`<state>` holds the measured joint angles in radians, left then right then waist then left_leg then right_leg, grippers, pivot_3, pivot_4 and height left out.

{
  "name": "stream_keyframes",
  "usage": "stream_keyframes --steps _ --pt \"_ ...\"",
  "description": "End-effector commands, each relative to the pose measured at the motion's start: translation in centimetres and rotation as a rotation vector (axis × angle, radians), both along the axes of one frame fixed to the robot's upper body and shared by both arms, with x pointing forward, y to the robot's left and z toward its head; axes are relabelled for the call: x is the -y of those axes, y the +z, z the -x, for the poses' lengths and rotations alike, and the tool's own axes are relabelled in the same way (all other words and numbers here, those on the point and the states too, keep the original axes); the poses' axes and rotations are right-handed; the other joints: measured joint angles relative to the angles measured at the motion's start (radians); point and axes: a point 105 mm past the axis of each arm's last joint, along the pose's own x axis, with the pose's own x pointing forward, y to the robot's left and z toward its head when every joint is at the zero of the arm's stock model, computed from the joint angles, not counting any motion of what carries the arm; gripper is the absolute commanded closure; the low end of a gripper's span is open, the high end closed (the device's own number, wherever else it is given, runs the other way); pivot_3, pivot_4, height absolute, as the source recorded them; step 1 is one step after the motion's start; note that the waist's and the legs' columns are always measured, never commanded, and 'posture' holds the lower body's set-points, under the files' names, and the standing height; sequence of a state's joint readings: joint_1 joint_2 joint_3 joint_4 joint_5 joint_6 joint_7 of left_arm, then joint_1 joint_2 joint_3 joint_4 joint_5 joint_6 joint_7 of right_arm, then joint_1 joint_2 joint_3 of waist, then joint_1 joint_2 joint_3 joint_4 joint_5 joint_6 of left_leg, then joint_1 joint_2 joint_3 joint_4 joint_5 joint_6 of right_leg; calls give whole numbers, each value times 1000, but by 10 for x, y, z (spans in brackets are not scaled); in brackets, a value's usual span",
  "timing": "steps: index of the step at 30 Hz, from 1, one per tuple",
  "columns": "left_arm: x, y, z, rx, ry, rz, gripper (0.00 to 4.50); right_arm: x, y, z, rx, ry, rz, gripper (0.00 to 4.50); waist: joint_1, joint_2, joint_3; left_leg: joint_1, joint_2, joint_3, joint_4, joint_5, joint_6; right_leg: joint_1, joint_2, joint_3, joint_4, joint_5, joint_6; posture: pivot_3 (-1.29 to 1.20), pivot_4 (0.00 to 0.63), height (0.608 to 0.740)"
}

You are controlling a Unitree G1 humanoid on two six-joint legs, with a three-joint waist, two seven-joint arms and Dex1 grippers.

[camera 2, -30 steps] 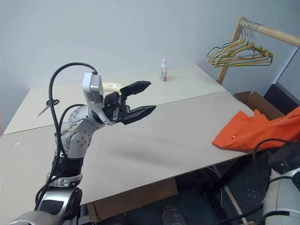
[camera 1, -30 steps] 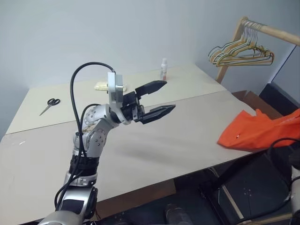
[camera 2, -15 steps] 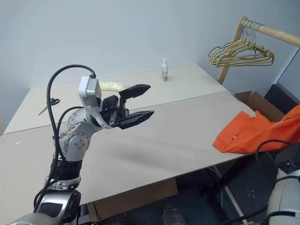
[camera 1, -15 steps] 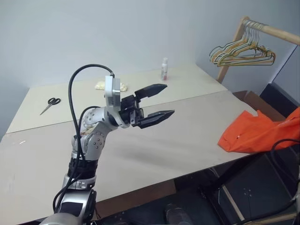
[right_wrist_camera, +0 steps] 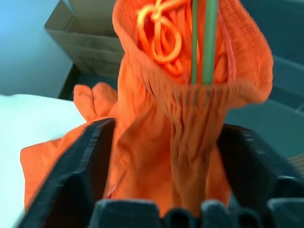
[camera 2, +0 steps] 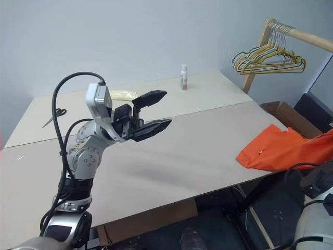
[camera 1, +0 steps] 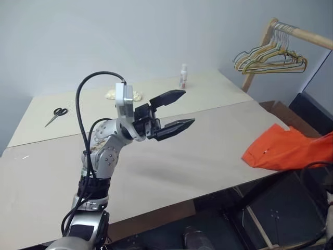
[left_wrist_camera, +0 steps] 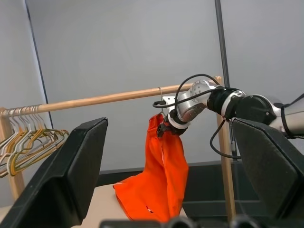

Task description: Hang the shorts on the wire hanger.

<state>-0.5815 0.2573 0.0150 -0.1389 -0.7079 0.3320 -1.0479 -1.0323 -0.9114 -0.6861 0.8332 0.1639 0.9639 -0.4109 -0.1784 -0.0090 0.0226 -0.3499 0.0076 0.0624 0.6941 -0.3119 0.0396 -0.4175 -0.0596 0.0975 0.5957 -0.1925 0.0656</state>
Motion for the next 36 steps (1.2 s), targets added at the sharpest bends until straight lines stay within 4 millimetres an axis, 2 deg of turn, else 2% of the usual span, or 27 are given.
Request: stream_keyframes --steps 1,6,11,14,16,18,20,23,26,27,30,36 --pt "-2 7 -1 30 19 17 0 5 31 12 -30 -85 201 14 1 0 0 0 0 0 0 0 0 0 0 0 0 0 0 -97 0 740" --pt "-3 7 -5 23 47 13 0 -5 72 21 -39 -173 506 14 3 1 -1 -1 0 0 1 0 0 -1 0 0 0 1 1 -95 0 740" --pt "-8 6 -11 29 99 -4 0 -31 116 18 -29 -191 873 14 2 1 -1 -1 0 0 1 0 0 -1 0 1 0 1 1 -91 0 740" --pt "-15 4 -18 26 159 -53 0 -56 129 -2 6 -74 1041 14 1 1 -1 -1 0 0 1 0 0 -1 0 1 0 1 1 -78 0 740" --pt "-22 2 -25 10 203 -76 0 -74 131 -19 37 60 1109 14 1 1 -1 -1 0 0 1 0 0 -1 0 1 0 2 1 -62 0 740" --pt "-33 -4 -31 -2 271 -117 0 -101 123 -44 66 295 1099 14 2 1 -1 -1 0 0 1 0 0 -1 0 1 0 3 -1 -52 0 740" --pt "-45 -10 -34 -13 325 -160 0 -134 120 -60 96 499 1161 14 3 1 -1 -1 0 0 1 0 0 -1 0 0 0 6 -4 -32 0 740" --pt "-61 -20 -35 -23 391 -230 0 -180 106 -74 123 794 1212 14 11 1 -1 -1 1 -1 1 0 0 -1 0 0 0 6 -5 -8 0 740" --pt "-73 -27 -33 -37 444 -268 0 -221 82 -77 119 1102 1206 14 34 -1 1 0 1 -1 1 0 0 -2 0 -1 0 6 -5 57 0 740" --pt "-76 -28 -31 -42 453 -271 0 -231 73 -75 107 1180 1211 14 47 -2 1 0 2 -1 1 0 0 -3 0 -2 0 7 -5 67 0 740" --pt "-84 -33 -25 -66 483 -270 0 -253 34 -67 73 1455 1075 14 90 -6 1 1 4 -1 2 0 1 -5 0 -3 -1 7 -6 98 0 740" --pt "-89 -47 -20 -107 547 -307 0 -272 -22 -48 -61 1749 949 14 182 -7 2 -2 5 -1 2 -2 3 -7 -1 -6 -2 7 -6 135 0 740"
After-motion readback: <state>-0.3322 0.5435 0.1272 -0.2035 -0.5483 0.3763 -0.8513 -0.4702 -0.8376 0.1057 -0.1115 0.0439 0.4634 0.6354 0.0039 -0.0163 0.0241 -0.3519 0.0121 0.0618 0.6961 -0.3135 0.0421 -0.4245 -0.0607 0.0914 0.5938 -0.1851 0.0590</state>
